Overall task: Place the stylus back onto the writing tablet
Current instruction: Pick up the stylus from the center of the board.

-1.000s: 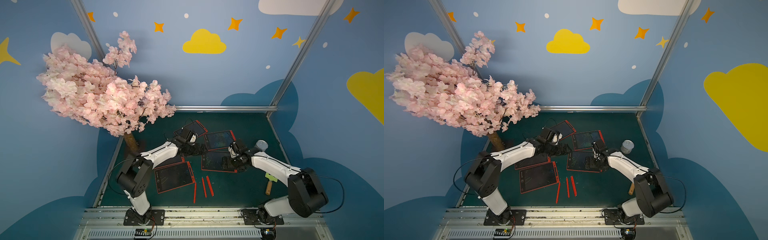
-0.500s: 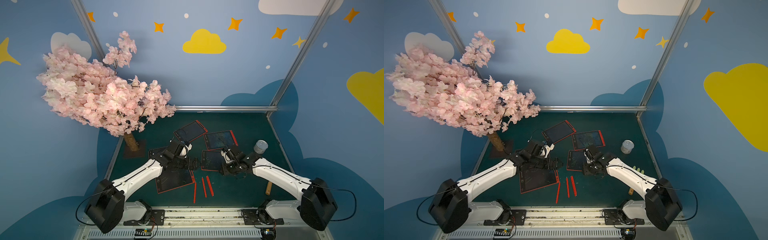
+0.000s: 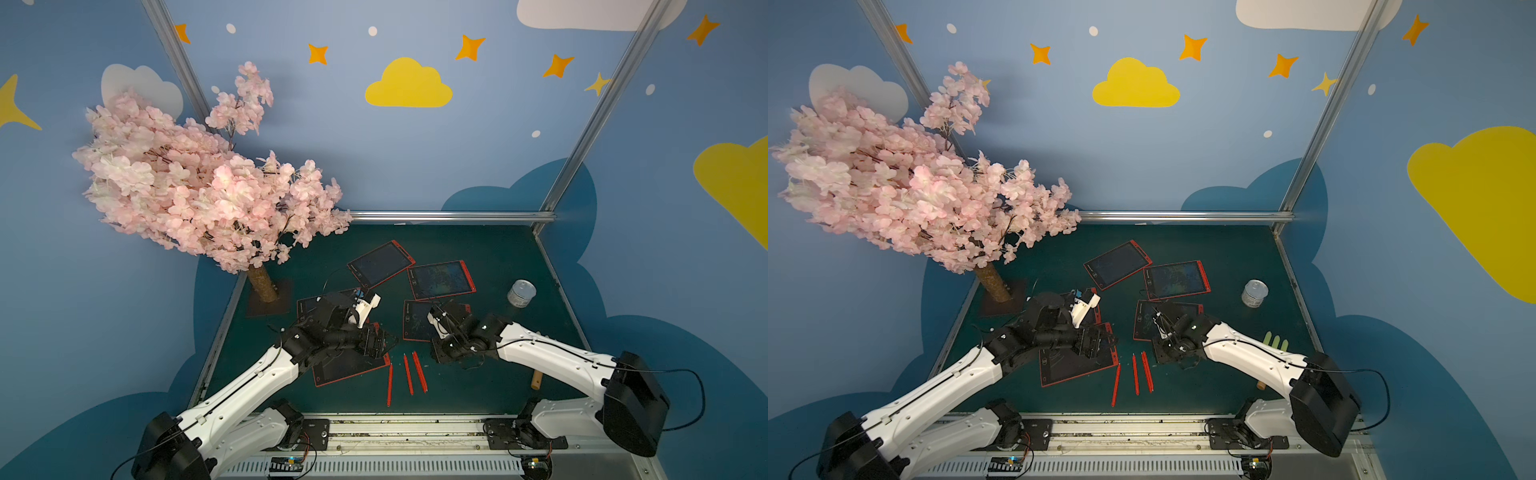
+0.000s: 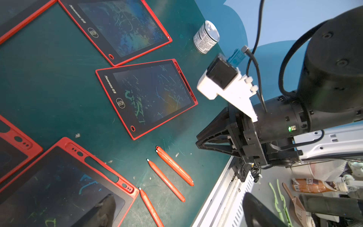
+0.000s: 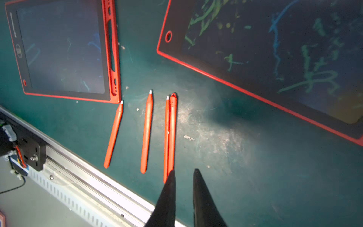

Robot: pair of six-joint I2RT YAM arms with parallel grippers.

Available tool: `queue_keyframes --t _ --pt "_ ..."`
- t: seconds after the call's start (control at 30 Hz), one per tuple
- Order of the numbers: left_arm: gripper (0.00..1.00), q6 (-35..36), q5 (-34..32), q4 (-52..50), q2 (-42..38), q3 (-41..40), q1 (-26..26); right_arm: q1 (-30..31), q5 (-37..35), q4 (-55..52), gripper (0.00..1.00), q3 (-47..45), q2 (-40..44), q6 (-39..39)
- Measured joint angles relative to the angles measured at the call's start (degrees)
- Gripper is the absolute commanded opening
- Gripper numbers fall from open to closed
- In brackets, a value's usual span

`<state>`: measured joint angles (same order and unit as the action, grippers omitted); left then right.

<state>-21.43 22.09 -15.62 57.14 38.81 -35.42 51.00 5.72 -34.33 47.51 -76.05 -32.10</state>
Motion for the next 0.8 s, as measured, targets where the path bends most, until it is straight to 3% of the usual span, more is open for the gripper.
queue_keyframes --t 0.37,0.67,0.8 --pt "1.0 3.3 -5.9 0.3 -0.7 -2.1 0.3 1.0 2.5 2.1 0.12 -1.1 -3.7 0.4" --pt "0.99 3.3 -2.6 0.6 -1.4 -1.8 0.1 2.1 1.7 2.9 0.12 1.7 -9.0 -1.0" --pt "1.0 6.5 -0.6 -2.6 -1.9 2.2 0.2 2.3 0.9 3.1 0.13 3.5 -10.7 -2.8"
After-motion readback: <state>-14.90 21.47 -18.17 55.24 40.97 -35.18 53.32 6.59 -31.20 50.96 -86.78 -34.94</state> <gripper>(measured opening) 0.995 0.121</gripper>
